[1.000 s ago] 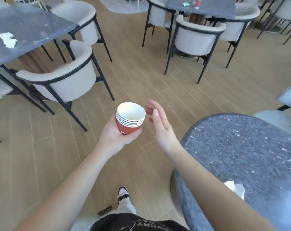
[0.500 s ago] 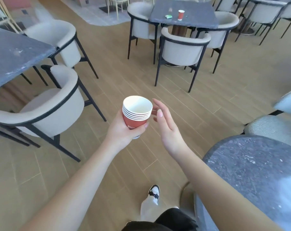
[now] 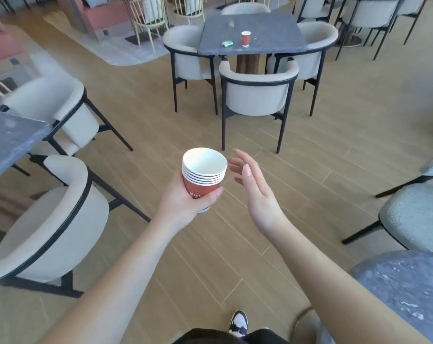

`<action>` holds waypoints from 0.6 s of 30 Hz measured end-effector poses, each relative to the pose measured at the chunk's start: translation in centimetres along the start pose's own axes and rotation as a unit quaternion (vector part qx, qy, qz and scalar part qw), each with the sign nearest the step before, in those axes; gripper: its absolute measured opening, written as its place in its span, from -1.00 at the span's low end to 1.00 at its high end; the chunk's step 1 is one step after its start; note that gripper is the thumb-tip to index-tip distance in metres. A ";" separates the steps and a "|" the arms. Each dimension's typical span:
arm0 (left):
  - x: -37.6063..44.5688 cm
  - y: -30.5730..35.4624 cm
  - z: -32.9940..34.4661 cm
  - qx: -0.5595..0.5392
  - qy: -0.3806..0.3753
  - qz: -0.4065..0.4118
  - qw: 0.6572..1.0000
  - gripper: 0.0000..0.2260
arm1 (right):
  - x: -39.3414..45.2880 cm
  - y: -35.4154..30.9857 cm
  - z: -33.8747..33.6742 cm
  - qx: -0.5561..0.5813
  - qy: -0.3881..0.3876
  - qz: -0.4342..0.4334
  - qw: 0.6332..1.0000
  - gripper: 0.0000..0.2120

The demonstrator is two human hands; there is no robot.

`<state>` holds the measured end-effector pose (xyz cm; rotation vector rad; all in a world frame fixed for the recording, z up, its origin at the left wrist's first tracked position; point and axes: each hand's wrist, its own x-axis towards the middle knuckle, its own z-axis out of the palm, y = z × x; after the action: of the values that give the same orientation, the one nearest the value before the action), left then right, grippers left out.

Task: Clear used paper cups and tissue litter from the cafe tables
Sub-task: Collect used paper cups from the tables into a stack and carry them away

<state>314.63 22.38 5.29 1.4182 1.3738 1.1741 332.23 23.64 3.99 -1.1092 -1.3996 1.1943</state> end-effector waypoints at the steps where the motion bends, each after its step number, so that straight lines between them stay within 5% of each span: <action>1: 1.1 -0.1 0.0 -0.002 -0.002 -0.001 1.000 -0.57 | 1.1 0.0 -0.1 -0.003 -0.001 -0.001 1.000 -0.50; 11: 15.3 -3.4 -0.9 -0.029 -0.025 -0.010 0.999 -0.64 | 15.3 1.3 0.6 -0.039 0.002 -0.021 0.999 -0.48; 18: 27.8 -4.7 -3.6 -0.038 -0.076 -0.018 0.996 -0.37 | 26.4 2.2 1.7 -0.042 0.038 -0.012 0.998 -0.50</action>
<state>309.21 50.21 3.74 1.3932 1.2312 1.0628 327.14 49.65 4.33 -1.1796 -1.4121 1.0739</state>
